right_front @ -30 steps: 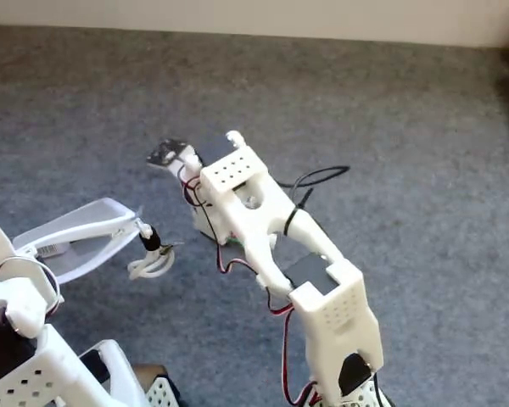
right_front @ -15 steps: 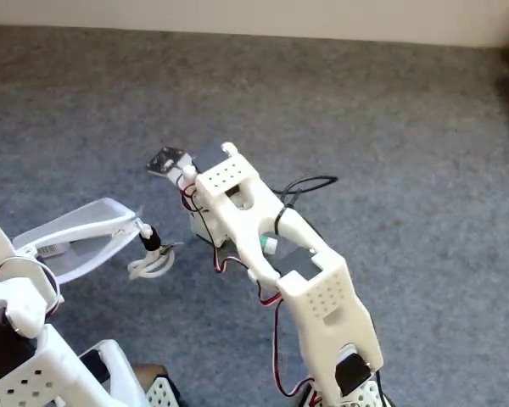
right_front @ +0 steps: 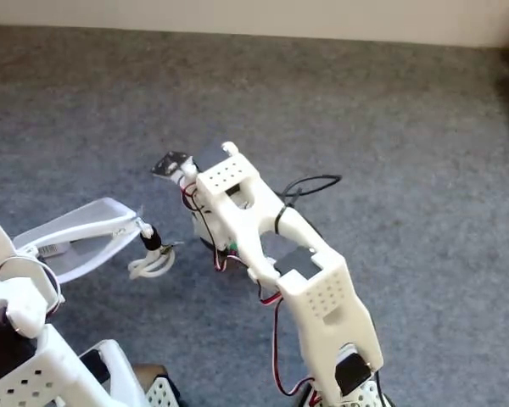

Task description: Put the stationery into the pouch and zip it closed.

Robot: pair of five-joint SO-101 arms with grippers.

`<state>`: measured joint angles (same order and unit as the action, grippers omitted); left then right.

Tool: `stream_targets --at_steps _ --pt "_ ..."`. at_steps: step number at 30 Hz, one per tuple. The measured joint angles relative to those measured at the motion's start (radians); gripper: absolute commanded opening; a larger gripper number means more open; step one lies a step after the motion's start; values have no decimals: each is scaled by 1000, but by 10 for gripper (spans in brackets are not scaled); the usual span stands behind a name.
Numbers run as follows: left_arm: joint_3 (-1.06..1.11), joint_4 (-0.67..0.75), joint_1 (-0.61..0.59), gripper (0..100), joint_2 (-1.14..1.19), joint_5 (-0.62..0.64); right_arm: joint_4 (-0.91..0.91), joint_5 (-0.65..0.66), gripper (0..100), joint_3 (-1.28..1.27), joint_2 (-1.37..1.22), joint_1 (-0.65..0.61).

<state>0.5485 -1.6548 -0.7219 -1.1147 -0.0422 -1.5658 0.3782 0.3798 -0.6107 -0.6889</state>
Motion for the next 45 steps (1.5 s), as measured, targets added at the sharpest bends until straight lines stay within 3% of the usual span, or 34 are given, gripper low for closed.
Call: stream_targets --at_steps 18,25,31,45 --pt "0 0 0 7 0 0 -178 -307 5 57 460 -9" --pt "0 0 2 7 0 0 -178 -451 5 -61 658 -144" --pt "0 0 2 7 0 0 -173 -500 5 -80 844 -241" --pt "0 0 2 7 0 0 259 -532 5 -87 999 -437"
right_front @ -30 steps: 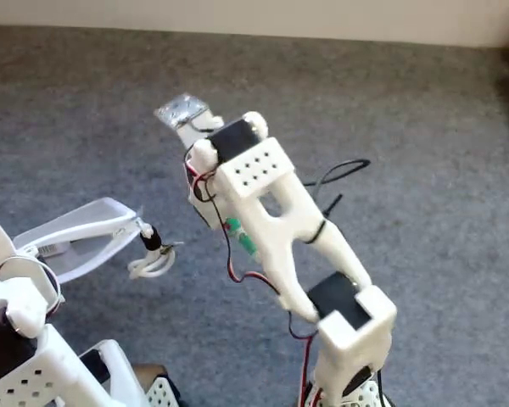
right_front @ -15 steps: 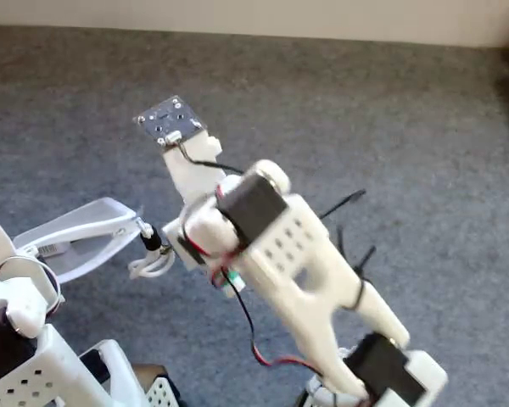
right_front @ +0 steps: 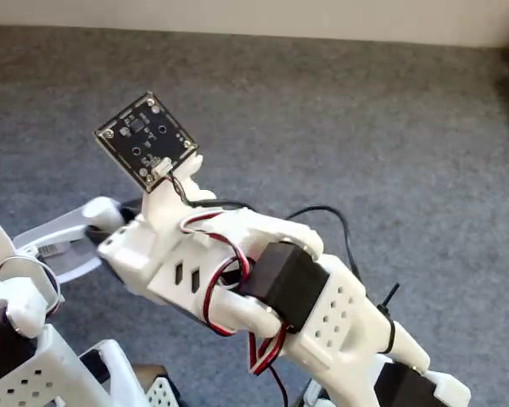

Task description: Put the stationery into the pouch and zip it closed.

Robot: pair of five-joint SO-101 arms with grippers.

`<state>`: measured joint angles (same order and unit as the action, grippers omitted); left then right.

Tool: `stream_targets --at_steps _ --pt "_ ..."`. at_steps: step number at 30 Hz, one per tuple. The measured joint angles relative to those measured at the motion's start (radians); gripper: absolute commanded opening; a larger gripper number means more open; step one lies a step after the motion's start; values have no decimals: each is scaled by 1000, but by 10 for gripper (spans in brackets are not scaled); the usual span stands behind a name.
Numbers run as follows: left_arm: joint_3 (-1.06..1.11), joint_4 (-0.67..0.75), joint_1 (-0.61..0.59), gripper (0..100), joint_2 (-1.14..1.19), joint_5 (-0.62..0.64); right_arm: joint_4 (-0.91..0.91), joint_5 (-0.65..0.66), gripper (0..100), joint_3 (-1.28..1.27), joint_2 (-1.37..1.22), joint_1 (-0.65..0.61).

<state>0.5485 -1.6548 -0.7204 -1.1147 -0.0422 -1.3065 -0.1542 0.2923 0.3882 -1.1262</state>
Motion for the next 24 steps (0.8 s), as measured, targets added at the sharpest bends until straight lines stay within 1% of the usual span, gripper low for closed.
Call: stream_targets --at_steps 8,16,20,21,24 --pt "0 0 0 7 0 0 157 0 5 0 0 -38" --pt "0 0 0 7 0 0 164 0 5 -14 0 -40" --pt "0 0 0 7 0 0 164 3 5 -91 9 -51" --pt "0 0 0 7 0 0 167 21 5 -112 21 -55" --pt "0 0 0 7 0 0 242 61 5 -219 94 -64"
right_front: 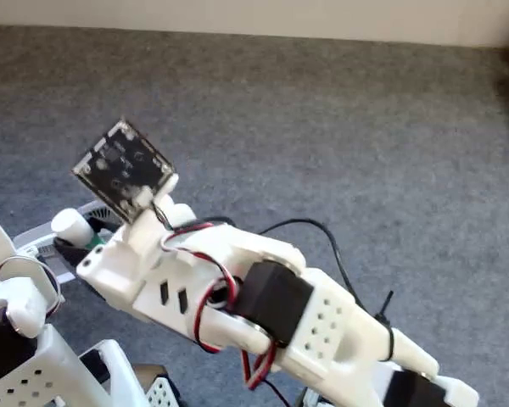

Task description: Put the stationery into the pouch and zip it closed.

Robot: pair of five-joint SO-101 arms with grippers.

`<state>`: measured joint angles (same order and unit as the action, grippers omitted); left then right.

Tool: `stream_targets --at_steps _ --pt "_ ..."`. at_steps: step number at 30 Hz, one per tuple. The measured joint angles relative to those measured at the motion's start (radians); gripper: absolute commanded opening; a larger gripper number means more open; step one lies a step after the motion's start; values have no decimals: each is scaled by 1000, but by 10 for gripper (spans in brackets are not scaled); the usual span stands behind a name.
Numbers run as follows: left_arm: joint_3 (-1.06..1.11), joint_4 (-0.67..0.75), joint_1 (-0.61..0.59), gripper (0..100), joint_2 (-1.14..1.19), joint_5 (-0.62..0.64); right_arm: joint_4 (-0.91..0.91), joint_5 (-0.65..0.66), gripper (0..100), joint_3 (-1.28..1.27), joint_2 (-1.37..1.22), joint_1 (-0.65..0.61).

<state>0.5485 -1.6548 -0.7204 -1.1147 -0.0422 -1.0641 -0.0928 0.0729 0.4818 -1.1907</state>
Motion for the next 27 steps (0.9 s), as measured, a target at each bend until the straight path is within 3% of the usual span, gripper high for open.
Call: stream_targets --at_steps 12,27 --pt "0 0 0 7 0 0 749 9 5 -603 293 0" --pt "0 0 0 7 0 0 1243 14 5 -961 301 0"
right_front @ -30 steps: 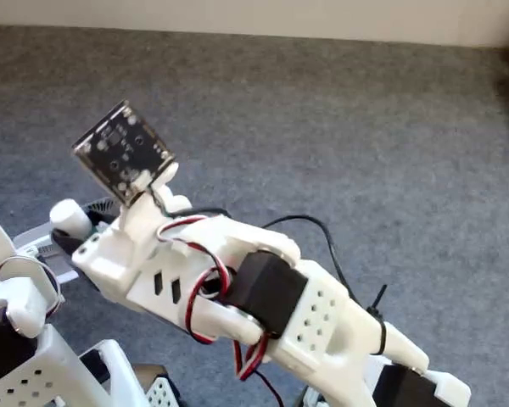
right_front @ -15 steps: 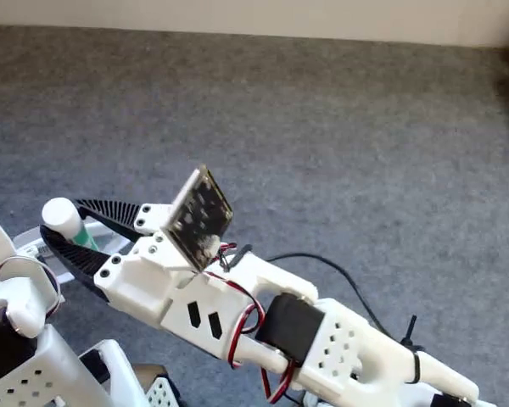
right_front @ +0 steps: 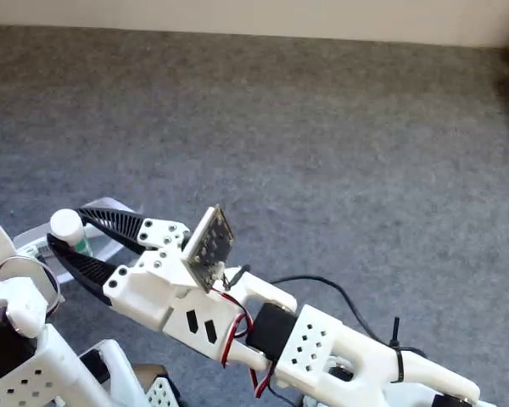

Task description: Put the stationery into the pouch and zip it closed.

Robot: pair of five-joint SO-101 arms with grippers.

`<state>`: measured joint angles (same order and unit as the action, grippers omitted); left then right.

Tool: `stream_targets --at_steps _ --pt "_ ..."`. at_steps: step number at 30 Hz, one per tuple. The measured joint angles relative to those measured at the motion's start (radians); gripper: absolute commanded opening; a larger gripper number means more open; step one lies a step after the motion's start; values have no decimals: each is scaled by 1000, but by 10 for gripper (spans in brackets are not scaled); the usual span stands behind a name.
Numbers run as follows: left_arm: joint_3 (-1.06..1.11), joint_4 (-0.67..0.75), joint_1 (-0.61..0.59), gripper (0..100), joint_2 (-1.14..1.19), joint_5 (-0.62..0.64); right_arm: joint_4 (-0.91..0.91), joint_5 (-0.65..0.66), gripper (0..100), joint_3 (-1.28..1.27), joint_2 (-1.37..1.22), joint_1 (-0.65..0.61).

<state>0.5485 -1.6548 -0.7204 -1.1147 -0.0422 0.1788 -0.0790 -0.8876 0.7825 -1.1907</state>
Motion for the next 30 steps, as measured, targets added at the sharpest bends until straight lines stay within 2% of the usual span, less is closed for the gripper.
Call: stream_targets --at_steps 5,13,21,27,30 --pt "0 0 0 7 0 0 89 0 5 -29 -15 0" --pt "0 0 0 7 0 0 244 0 5 -29 -204 28" --pt "0 0 0 7 0 0 269 0 17 -68 -210 28" --pt "0 0 0 7 0 0 272 23 209 -68 -210 31" --pt "0 0 0 7 0 0 272 110 219 -68 -210 31"
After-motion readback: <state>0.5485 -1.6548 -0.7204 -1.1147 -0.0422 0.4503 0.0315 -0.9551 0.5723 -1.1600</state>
